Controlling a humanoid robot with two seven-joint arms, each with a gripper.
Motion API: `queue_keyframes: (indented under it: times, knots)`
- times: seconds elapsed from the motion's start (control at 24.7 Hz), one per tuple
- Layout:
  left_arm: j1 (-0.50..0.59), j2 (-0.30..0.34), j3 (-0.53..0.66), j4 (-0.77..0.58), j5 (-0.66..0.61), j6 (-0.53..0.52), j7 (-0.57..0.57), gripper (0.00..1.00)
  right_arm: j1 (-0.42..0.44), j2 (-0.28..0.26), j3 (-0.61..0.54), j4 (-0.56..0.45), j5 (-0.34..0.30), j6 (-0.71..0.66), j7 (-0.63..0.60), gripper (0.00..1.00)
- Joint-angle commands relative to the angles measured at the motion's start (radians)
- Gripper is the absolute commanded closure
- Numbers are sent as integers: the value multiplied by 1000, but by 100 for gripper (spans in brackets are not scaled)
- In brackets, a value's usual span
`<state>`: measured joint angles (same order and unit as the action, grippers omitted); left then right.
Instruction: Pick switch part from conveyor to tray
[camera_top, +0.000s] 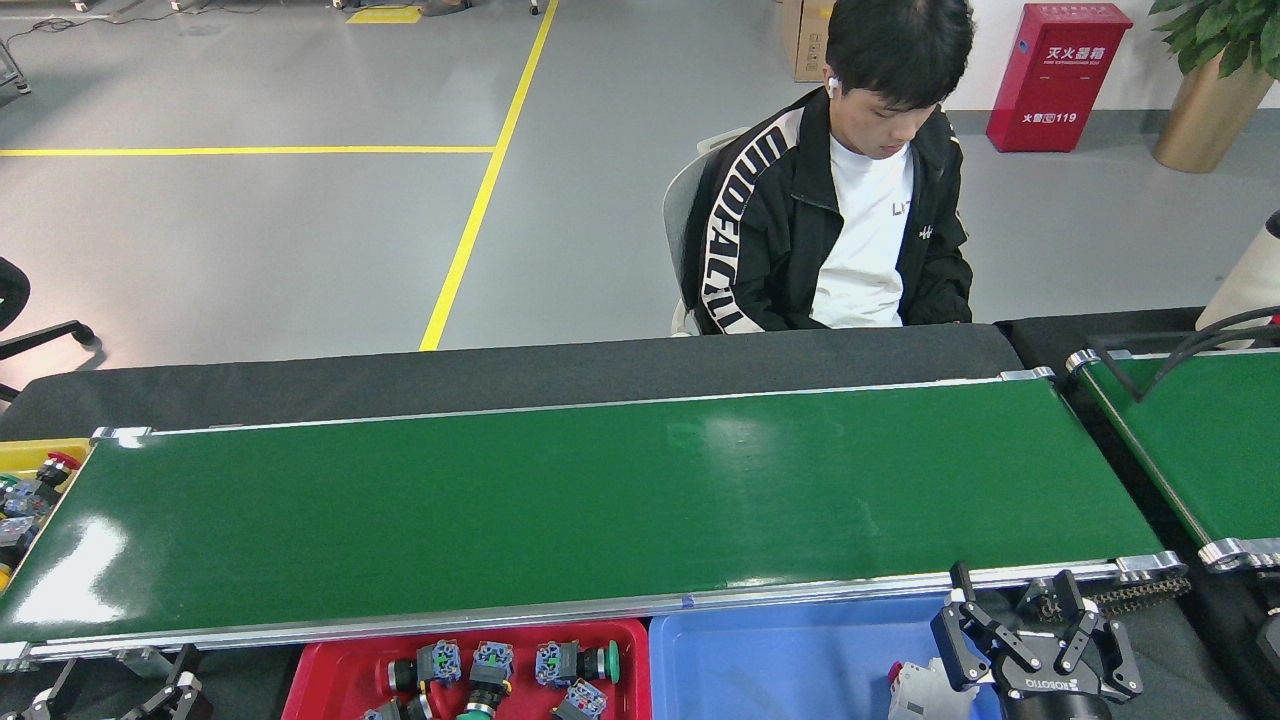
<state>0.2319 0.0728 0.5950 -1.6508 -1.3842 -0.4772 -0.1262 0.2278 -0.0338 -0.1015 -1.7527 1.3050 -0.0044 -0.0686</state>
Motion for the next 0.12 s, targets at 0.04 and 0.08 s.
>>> queue_keyframes:
  times: [0.04, 0.08]
  knots:
    - [-14, 27, -3, -6, 1, 0, 10, 2, 16, -17, -24, -17, -1, 0, -11, 1]
    - [-14, 27, -3, -4, 1, 0, 10, 2, 18, -15, -30, -17, -1, -2, -13, 1]
